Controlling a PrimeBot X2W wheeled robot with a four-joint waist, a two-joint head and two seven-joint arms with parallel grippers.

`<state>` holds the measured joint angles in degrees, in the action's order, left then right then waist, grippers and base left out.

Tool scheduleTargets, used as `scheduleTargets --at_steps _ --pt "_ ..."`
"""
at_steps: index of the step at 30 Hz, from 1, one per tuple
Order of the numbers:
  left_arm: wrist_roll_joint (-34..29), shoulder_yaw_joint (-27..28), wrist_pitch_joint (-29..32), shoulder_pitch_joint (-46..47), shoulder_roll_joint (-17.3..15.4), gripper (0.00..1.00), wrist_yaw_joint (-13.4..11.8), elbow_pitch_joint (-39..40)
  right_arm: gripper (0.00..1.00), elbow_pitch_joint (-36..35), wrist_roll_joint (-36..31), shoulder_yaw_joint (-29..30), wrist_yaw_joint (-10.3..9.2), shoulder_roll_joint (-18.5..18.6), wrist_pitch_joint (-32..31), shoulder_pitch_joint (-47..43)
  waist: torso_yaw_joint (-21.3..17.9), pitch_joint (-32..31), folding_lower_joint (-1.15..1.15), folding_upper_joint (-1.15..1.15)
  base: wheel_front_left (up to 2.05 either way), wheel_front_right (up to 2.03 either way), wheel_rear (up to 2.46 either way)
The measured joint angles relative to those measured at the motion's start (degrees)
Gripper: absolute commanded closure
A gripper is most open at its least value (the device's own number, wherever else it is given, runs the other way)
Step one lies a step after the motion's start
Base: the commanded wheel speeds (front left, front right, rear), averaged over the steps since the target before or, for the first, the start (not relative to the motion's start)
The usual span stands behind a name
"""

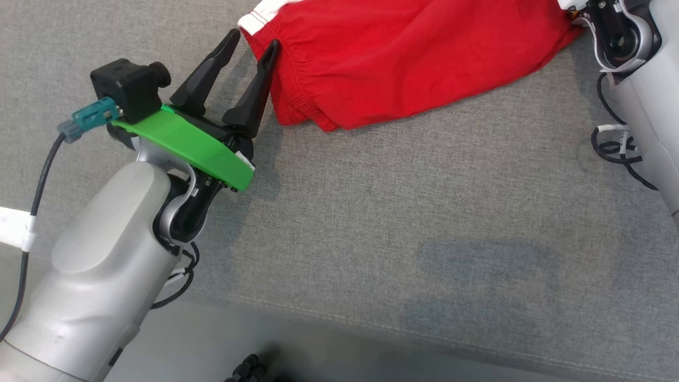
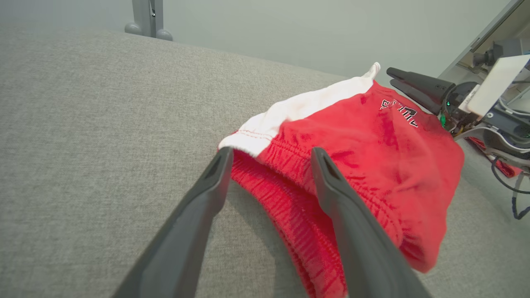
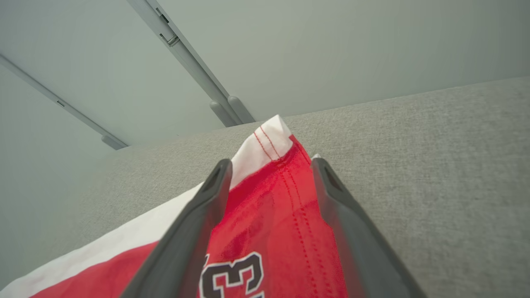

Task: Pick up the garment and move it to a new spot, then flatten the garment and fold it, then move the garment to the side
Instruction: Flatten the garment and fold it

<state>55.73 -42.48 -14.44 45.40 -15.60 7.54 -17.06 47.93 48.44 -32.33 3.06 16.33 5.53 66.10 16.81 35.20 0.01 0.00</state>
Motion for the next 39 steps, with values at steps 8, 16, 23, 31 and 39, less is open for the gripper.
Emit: scheduleTargets --at_steps 8,16,23,31,39 --pt "-2.81 3.5 0.0 -0.04 -1.53 0.0 0.0 -1.78 0.0 2.86 0.05 0.14 2.05 -0.76 4.81 -0.1 -1.63 -2.6 0.0 0.0 0.0 0.0 0.0" --pt "-5.38 6.28 0.0 -3.39 -2.43 0.0 0.0 -2.16 0.0 2.81 0.29 -0.08 3.48 -1.78 8.72 -4.99 -3.3 -7.15 0.0 0.0 0.0 0.0 0.0" --pt "-8.12 12.32 0.0 -8.61 -3.56 0.0 0.0 -2.89 0.0 -1.42 -2.32 -1.14 3.5 -2.27 9.32 -9.36 -5.27 -11.92 0.0 0.0 0.0 0.0 0.0" --pt "-10.68 17.34 0.0 -15.19 -3.66 0.0 -0.58 -2.93 0.0 -9.91 -6.22 2.49 3.66 -2.45 9.28 -16.98 -8.57 -17.52 0.0 0.0 0.0 0.0 0.0" --pt "-11.57 21.21 0.0 -21.14 -2.45 0.0 -1.97 -1.88 0.0 -15.35 -8.83 6.3 3.35 -2.49 9.27 -27.08 -11.49 -22.65 0.0 0.0 0.0 0.0 0.0"
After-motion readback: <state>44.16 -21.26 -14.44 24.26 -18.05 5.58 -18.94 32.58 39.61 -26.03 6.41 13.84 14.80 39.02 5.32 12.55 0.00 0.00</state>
